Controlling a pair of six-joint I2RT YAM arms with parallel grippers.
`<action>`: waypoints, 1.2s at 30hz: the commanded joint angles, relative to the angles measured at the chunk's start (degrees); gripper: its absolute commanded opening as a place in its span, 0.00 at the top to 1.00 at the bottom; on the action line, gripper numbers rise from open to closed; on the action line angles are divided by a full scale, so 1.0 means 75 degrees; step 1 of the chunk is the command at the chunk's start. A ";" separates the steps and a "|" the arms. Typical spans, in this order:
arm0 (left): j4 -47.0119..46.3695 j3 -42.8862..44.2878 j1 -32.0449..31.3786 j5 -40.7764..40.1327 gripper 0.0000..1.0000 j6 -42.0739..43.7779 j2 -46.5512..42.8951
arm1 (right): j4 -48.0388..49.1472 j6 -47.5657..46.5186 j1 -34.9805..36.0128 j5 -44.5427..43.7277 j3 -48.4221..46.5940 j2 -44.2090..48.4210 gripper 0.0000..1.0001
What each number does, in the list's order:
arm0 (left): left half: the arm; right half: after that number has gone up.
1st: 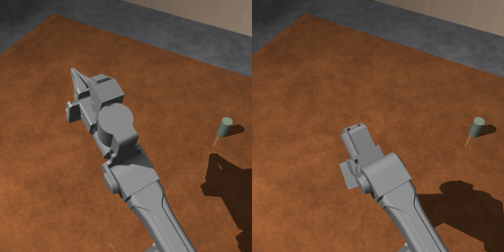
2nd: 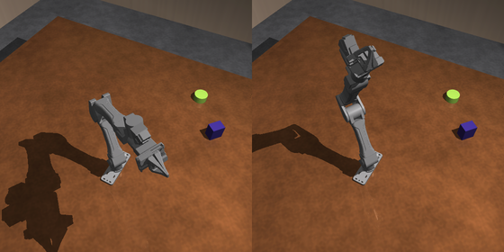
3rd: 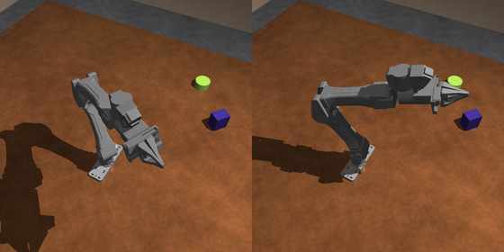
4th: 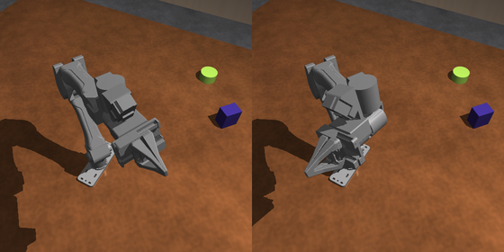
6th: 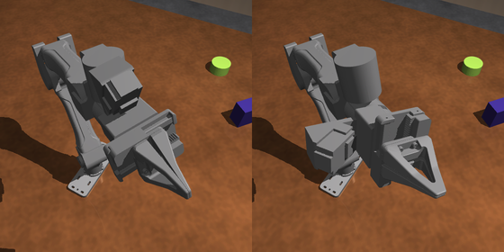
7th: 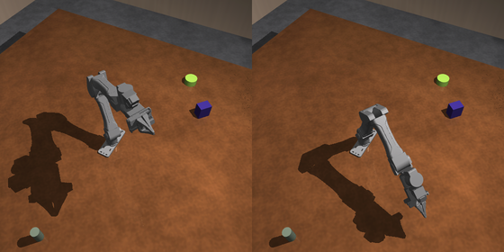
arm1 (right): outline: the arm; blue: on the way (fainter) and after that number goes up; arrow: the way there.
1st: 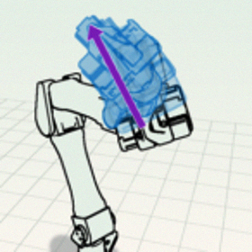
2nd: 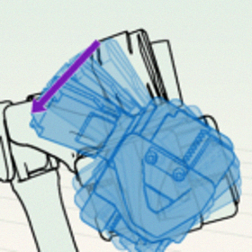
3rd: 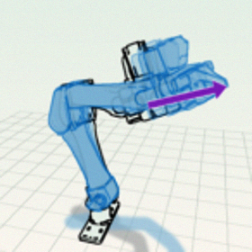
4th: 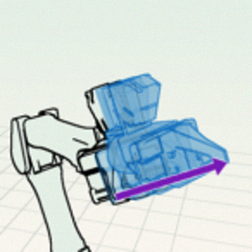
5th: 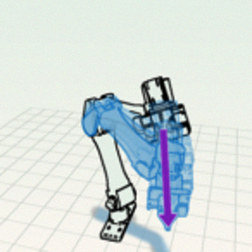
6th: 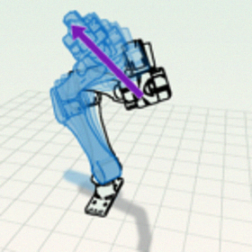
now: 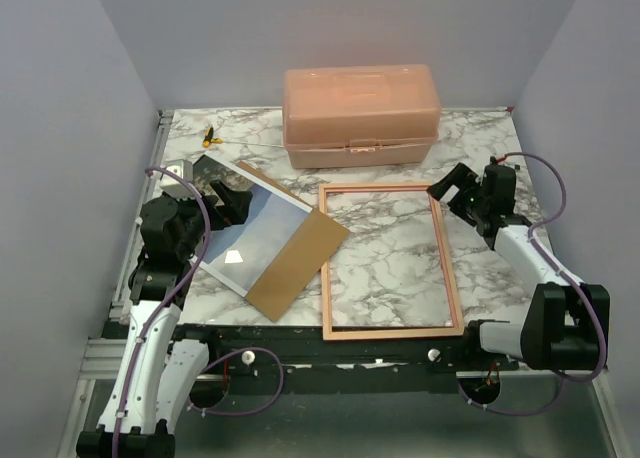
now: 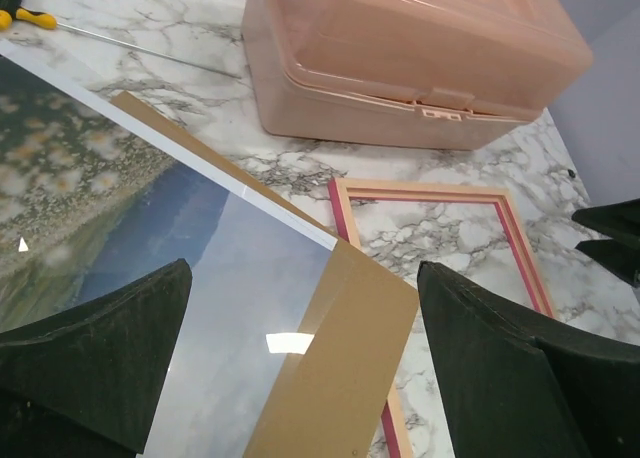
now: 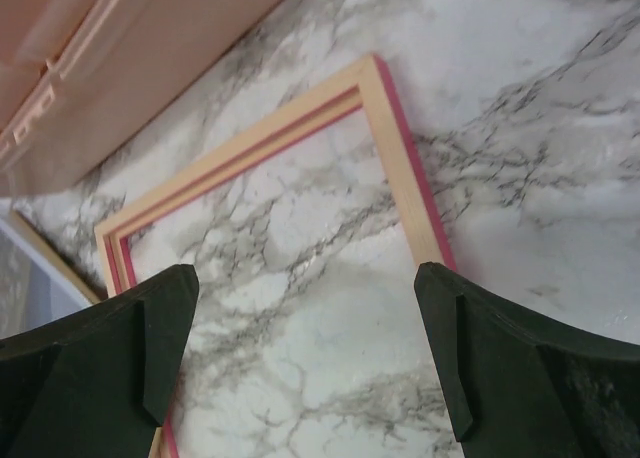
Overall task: Put the photo into the frame
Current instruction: Move the photo frame item to the center of the board.
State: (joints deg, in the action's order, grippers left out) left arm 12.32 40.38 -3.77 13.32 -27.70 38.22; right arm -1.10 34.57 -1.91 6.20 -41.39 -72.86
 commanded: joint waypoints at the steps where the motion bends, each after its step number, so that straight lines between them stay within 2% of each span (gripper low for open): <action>1: 0.0358 -0.0066 0.0034 0.0443 0.01 -0.0267 -0.0144 | -0.0530 -0.0284 0.0022 0.1847 0.0263 0.0128 0.00; 6: 0.1259 0.0102 0.0025 -0.0223 0.01 -0.0188 -0.0073 | -0.0588 -0.0616 0.0052 0.2789 0.0356 0.0082 0.00; 9: 0.1784 0.0276 0.0031 -0.0083 0.01 0.0074 0.0041 | -0.0604 -0.0722 0.0253 0.3072 0.0408 -0.0113 0.00; 12: 0.2214 0.0387 0.0034 0.0238 0.01 0.0373 0.0133 | -0.0596 -0.0777 0.0917 0.2990 0.0391 -0.0381 0.00; 20: 0.2441 0.0088 0.0033 0.0938 0.01 0.0515 0.0080 | -0.0428 -0.0650 0.2338 0.2598 -0.0042 -0.1353 0.00; 24: 0.2778 0.0184 0.0033 0.1009 0.01 0.0958 0.0069 | -0.0759 -0.0901 0.2603 0.2245 -0.0552 -0.1788 0.00; 29: 0.3163 0.0300 0.0034 0.1037 0.01 0.1569 0.0136 | -0.0760 -0.0928 0.2952 0.2634 -0.1104 -0.2393 0.00; 34: 0.2864 0.0058 0.0034 0.1380 0.01 0.1748 0.0087 | -0.0537 -0.0541 0.3653 0.2983 -0.1525 -0.3199 0.00; 36: 0.2788 -0.0012 0.0022 0.1513 0.01 0.1772 0.0076 | -0.0358 -0.0281 0.3929 0.3172 -0.1677 -0.3497 0.04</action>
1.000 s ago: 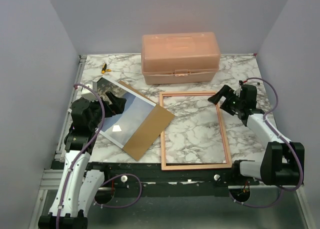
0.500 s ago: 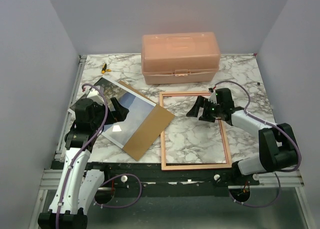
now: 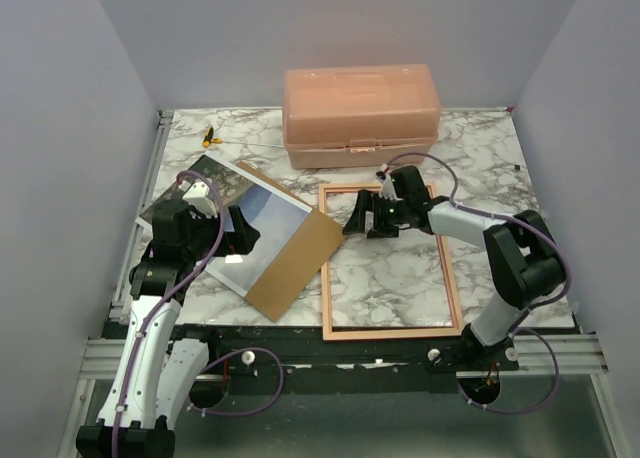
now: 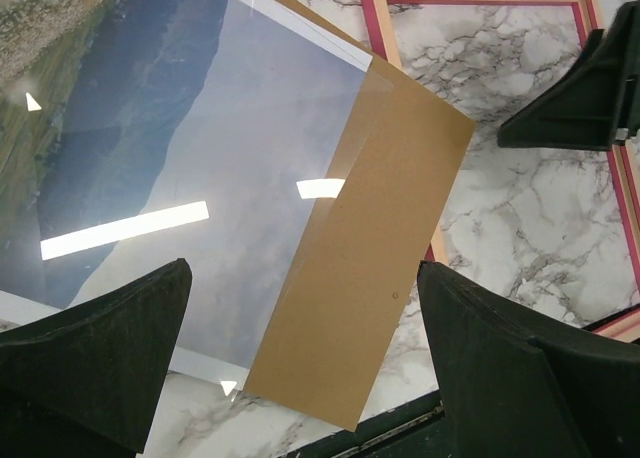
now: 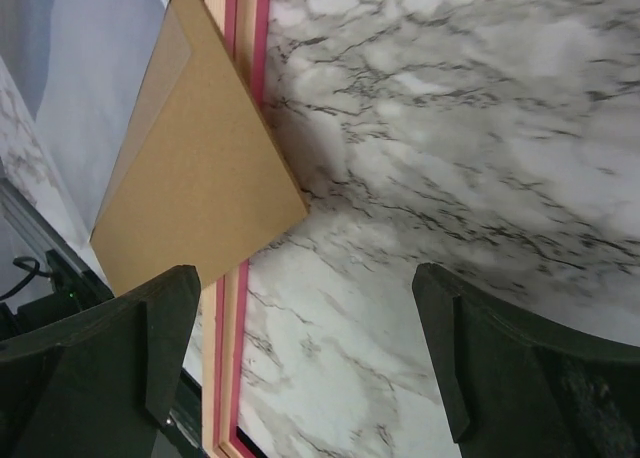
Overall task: Put the photo into the frame
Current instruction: Move the photo frame item to the center of the board.
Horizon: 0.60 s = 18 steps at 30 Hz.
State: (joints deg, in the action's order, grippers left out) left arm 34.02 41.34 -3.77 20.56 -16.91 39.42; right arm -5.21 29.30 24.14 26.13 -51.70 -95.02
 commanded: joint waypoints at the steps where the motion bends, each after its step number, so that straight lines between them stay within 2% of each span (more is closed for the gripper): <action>1: -0.0109 -0.0139 0.0022 0.0553 0.01 0.0334 -0.0088 | 0.0231 0.0502 0.0555 0.0536 -0.0399 -0.0653 0.06; 13: -0.0232 -0.0274 -0.0020 0.0535 0.01 0.0417 -0.0212 | -0.0370 0.0650 0.1701 0.0126 -0.1453 -0.1213 0.26; 18: -0.0259 -0.0292 -0.0039 0.0510 0.01 0.0414 -0.0182 | -0.0914 0.0380 0.2167 -0.0180 -0.1654 -0.1341 0.28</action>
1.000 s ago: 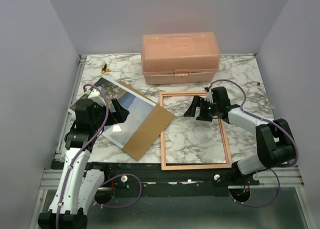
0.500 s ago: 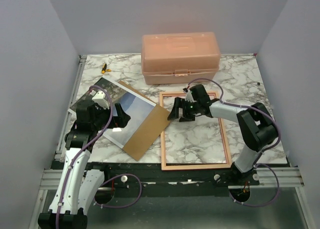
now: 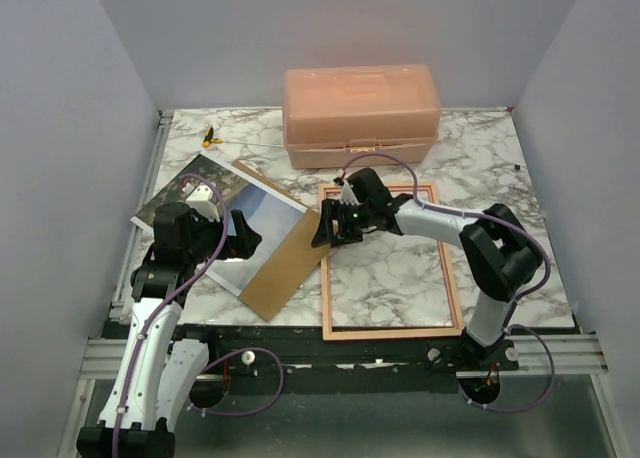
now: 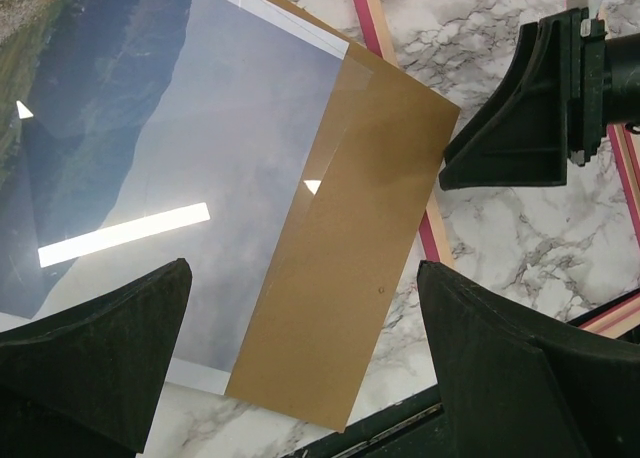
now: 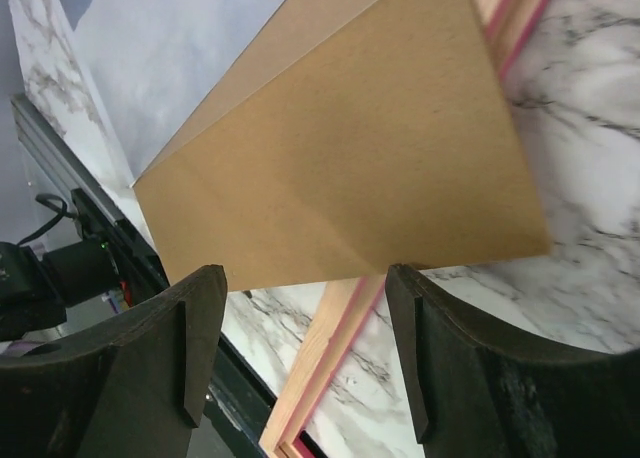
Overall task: Put the photo into the frame
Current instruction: Move the photo frame item to the center of the board, then move the photo frame to the center of the board.
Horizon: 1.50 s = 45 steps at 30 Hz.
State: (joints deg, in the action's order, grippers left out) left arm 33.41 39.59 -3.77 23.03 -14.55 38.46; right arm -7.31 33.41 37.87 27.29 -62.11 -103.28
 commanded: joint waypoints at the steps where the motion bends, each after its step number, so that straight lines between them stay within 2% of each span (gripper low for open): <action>1: -0.0177 -0.0064 -0.0039 0.0178 0.02 0.0100 -0.0040 | -0.0742 -0.0258 0.0457 -0.0401 -0.0296 -0.0265 0.28; 5: -0.0166 -0.0064 -0.0060 0.0159 0.01 0.0100 -0.0039 | -0.0971 -0.0439 0.0773 -0.0559 -0.0305 -0.0262 0.28; 9: -0.0142 -0.0063 -0.0089 0.0120 0.01 0.0103 -0.0031 | -0.0839 -0.0251 0.0771 -0.0876 -0.0043 0.0047 0.27; 16: -0.0119 -0.0061 -0.0148 0.0083 0.01 0.0111 -0.0021 | -0.1324 -0.0130 0.0506 -0.1692 0.0119 0.0475 0.26; 21: -0.0098 -0.0073 -0.0177 0.0042 0.02 0.0100 -0.0010 | -0.1684 -0.0283 -0.0239 -0.1943 0.0567 0.0929 0.26; 26: -0.0087 -0.0064 -0.0210 0.0000 0.02 0.0100 0.0028 | -0.2318 -0.0482 -0.1410 -0.2398 0.0874 0.1520 0.25; 33: -0.0083 -0.0054 -0.0253 -0.0023 0.02 0.0088 0.0054 | -0.3371 -0.0810 -0.2412 -0.4270 0.0728 0.2083 0.25; 37: -0.0072 -0.0064 -0.0260 -0.0046 0.01 0.0079 0.0041 | -0.3589 -0.0792 -0.3086 -0.4876 0.0853 0.2315 0.26; 45: -0.0072 -0.0064 -0.0301 -0.0067 0.01 0.0076 0.0032 | -0.3684 -0.0648 -0.4022 -0.5343 0.1160 0.2080 0.27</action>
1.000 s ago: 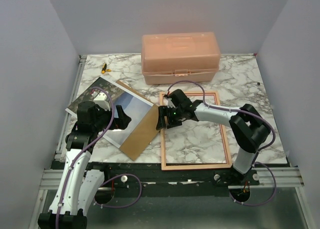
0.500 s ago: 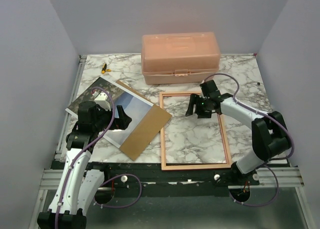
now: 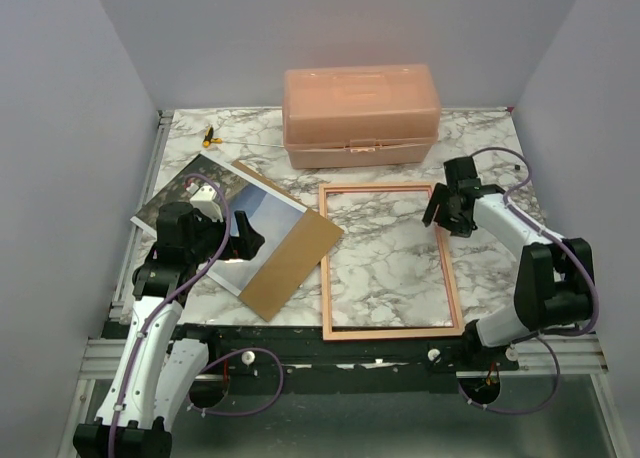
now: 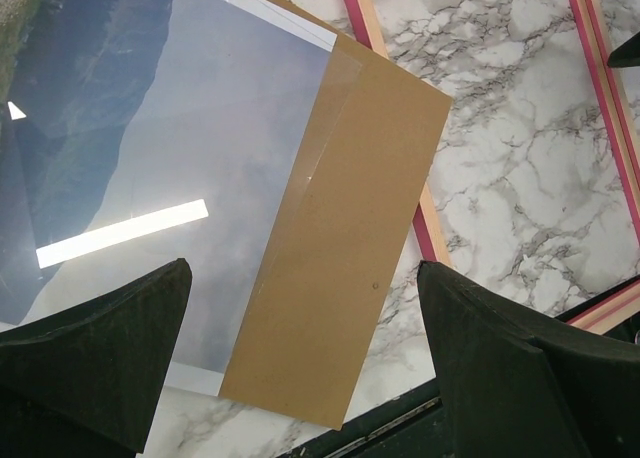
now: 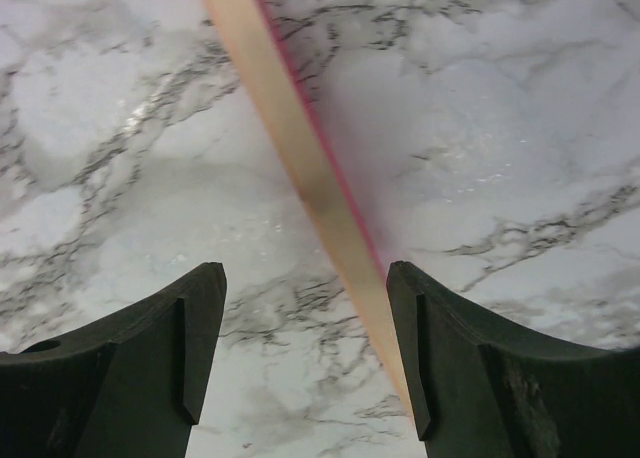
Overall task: Put the photo into the frame
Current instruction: Move the photo frame to the center of the board.
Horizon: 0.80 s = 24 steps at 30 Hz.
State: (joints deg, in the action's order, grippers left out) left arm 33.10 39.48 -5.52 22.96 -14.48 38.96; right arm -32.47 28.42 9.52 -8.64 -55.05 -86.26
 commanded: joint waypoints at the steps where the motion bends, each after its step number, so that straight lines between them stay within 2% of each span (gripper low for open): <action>1: -0.0030 -0.0050 -0.0067 -0.0067 0.01 0.0067 -0.0039 | -0.0314 0.0005 -0.0262 -0.0625 0.0255 -0.0305 0.27; 5: -0.0027 -0.0049 -0.0084 -0.0085 0.01 0.0067 -0.0050 | -0.0089 0.0079 -0.0282 -0.0968 0.0471 -0.0625 0.28; 8: -0.0019 -0.0047 -0.0097 -0.0094 0.02 0.0067 -0.0062 | 0.0043 0.0123 -0.0277 -0.0821 0.0463 -0.0782 0.32; 13: -0.0019 -0.0050 -0.0119 -0.0091 0.01 0.0075 -0.0063 | 0.0090 0.0155 -0.0285 -0.0846 0.0306 -0.0894 0.61; 18: -0.0025 -0.0050 -0.0139 -0.0117 0.01 0.0078 -0.0076 | -0.0028 0.0133 -0.0305 -0.1314 0.0061 -0.1032 0.75; 24: -0.0011 -0.0050 -0.0170 -0.0142 0.02 0.0079 -0.0074 | -0.0101 -0.0150 -0.0523 -0.1910 -0.0315 -0.1171 0.80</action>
State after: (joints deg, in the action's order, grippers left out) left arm 33.10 39.48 -6.39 22.74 -14.50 38.94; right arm -33.01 27.66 7.27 -14.79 -54.46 -93.80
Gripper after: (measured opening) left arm 0.987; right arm 0.372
